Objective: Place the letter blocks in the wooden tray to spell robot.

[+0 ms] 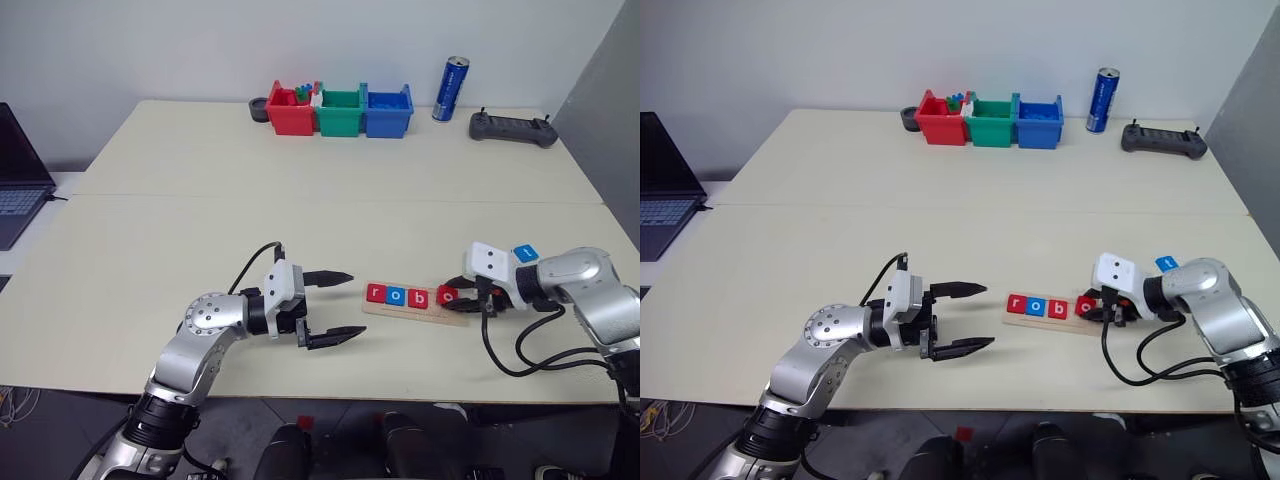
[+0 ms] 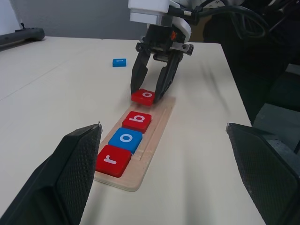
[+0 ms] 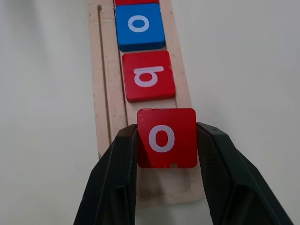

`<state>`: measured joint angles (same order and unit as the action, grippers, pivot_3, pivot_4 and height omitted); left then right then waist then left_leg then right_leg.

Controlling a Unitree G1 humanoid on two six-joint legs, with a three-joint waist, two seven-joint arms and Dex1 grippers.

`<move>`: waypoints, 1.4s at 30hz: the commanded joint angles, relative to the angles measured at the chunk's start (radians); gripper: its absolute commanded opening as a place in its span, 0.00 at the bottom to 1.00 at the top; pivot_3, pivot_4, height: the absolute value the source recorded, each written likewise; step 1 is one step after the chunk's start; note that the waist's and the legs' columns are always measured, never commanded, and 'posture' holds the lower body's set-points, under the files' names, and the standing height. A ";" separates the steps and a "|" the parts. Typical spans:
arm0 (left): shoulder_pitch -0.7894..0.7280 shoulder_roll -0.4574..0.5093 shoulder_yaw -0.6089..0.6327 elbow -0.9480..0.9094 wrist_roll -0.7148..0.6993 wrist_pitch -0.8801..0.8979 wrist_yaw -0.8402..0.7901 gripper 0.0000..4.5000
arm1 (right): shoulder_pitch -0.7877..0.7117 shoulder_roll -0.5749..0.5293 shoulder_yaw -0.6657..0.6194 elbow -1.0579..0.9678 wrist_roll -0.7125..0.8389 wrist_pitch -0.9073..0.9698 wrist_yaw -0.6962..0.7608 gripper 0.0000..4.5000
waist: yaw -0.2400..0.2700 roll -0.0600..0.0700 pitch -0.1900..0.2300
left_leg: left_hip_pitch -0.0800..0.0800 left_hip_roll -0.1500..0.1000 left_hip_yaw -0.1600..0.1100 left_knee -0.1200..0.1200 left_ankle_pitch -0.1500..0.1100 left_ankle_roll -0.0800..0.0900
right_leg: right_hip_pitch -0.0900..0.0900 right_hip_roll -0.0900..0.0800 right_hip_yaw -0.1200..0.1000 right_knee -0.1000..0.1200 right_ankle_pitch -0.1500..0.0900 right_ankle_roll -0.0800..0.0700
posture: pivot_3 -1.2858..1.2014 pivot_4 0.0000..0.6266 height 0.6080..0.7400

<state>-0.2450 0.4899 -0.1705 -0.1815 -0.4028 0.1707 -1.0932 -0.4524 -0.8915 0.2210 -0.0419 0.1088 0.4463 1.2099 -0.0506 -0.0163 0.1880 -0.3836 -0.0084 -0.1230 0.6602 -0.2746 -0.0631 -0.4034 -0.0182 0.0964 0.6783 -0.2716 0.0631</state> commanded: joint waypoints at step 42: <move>0.035 0.007 0.007 -0.034 0.011 -0.031 0.012 1.00 | -0.012 -0.100 -0.085 -0.039 0.033 0.061 0.052 0.32 | 0.002 0.000 0.000 | 0.000 0.000 0.000 0.000 0.000 0.000 | 0.000 0.000 0.000 0.000 0.000 0.000 | 0.52 0.24 1.00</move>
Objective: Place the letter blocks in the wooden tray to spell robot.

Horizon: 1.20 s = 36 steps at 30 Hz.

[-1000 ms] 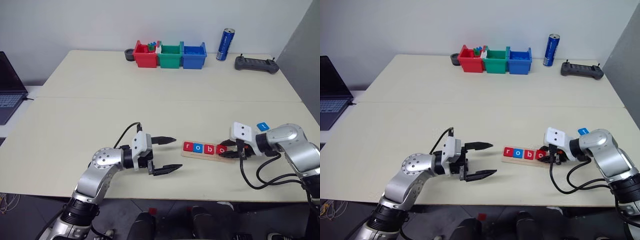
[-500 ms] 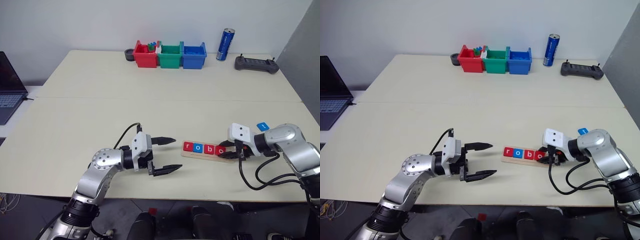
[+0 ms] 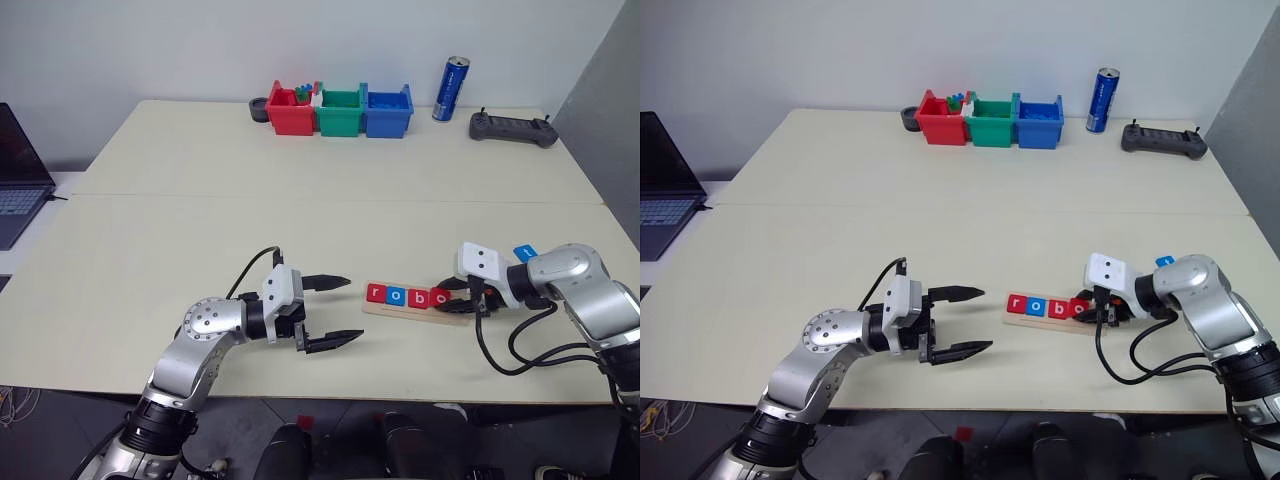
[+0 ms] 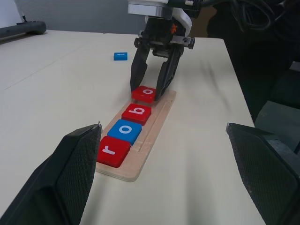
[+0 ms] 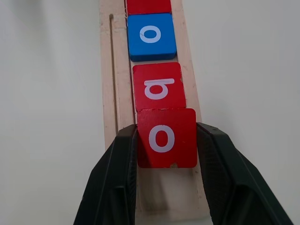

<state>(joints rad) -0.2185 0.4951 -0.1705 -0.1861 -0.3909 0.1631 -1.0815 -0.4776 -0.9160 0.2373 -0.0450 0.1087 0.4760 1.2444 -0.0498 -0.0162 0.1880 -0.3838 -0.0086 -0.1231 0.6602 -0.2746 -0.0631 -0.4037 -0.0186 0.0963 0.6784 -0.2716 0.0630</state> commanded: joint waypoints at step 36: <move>-0.033 -0.019 -0.016 -0.008 -0.002 -0.018 0.002 1.00 | 0.056 -0.198 -0.170 -0.057 0.059 0.101 -0.168 1.00 | 0.011 0.000 0.000 | 0.000 0.000 0.002 0.000 0.000 0.000 | 0.000 0.000 0.001 0.000 0.000 0.000 | 0.52 0.24 1.00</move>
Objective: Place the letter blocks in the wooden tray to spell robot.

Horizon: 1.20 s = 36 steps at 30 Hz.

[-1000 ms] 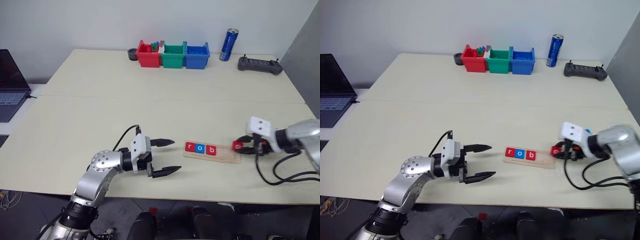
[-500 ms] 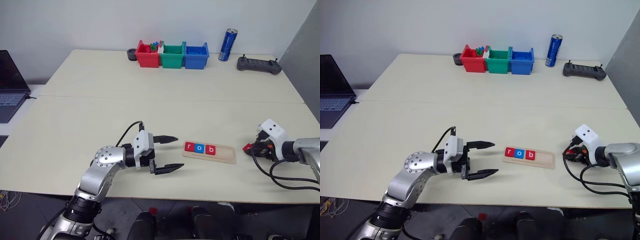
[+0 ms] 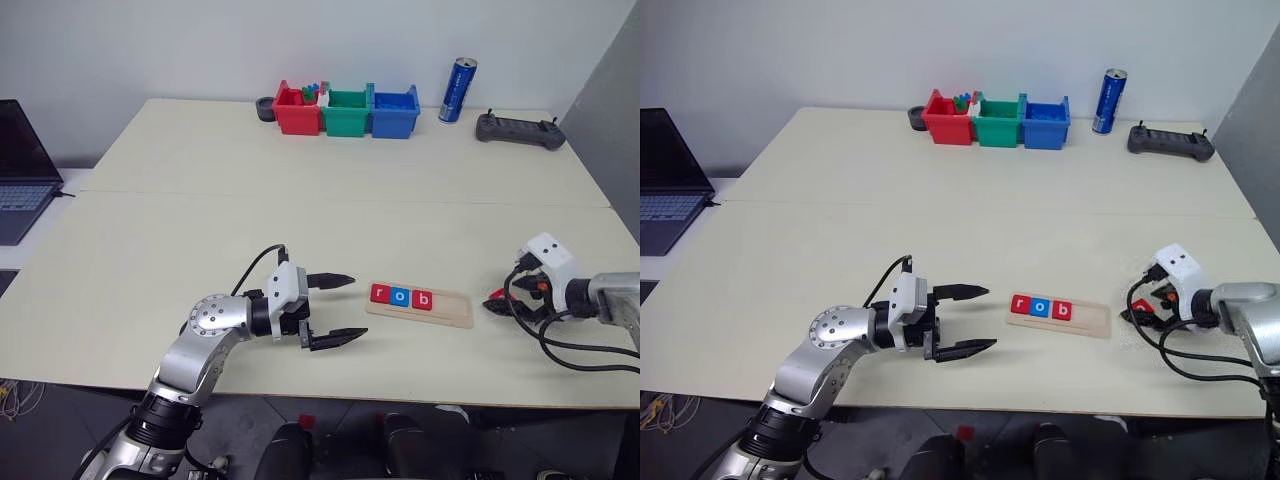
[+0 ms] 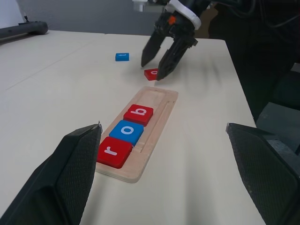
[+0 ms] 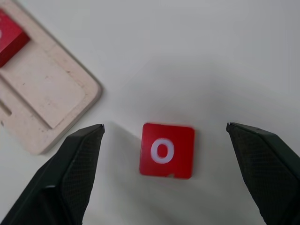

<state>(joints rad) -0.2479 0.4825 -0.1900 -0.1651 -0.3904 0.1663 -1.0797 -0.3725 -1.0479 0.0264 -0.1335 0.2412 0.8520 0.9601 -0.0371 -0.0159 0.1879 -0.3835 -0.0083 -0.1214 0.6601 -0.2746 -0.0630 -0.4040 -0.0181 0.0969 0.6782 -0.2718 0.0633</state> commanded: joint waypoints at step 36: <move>0.000 -0.007 0.009 -0.062 0.003 -0.005 0.028 1.00 | -0.485 0.127 0.356 1.063 -0.488 -1.599 0.459 0.43 | -0.024 -0.001 0.000 | 0.007 0.001 0.000 0.001 0.000 0.000 | 0.006 0.000 0.000 0.001 0.001 -0.001 | 0.52 0.24 1.00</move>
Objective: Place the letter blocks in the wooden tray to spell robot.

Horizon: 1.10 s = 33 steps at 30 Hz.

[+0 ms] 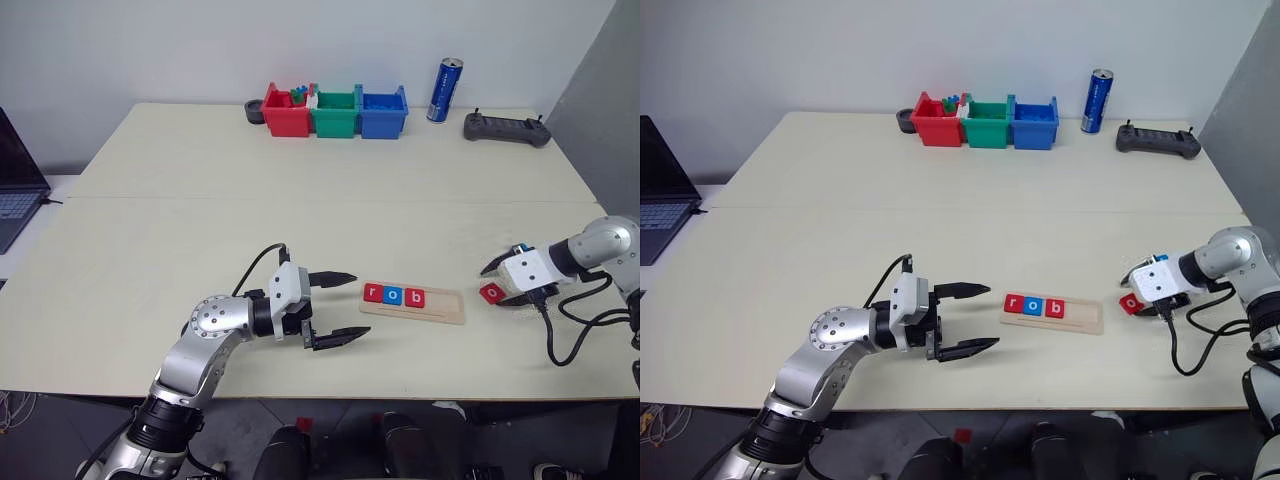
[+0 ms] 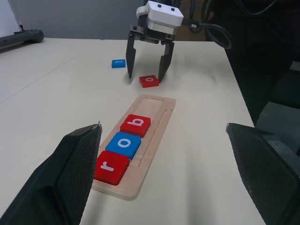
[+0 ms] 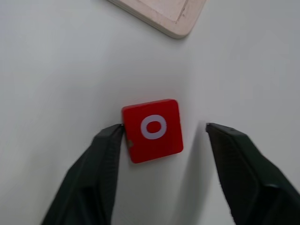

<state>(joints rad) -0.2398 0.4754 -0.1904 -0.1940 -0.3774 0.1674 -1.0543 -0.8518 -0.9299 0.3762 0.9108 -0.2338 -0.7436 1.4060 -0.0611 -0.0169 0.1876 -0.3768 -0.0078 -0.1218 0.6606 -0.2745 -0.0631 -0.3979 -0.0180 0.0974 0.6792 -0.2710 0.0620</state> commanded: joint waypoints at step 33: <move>-0.029 -0.007 0.003 -0.004 -0.008 -0.013 -0.019 1.00 | 0.402 -0.101 -0.194 -0.728 0.288 1.034 0.015 0.99 | 0.005 0.001 0.001 | 0.008 0.000 -0.001 -0.002 0.000 0.000 | 0.010 0.000 -0.001 -0.004 -0.001 0.001 | 0.52 0.24 1.00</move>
<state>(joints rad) -0.2629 0.4665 -0.1913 -0.1848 -0.3778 0.1674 -1.0669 -0.4518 -1.0211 0.2071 0.2087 0.0406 0.2822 1.4167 -0.0560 -0.0159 0.1885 -0.3686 -0.0081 -0.1226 0.6582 -0.2748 -0.0630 -0.3878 -0.0182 0.0966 0.6748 -0.2717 0.0631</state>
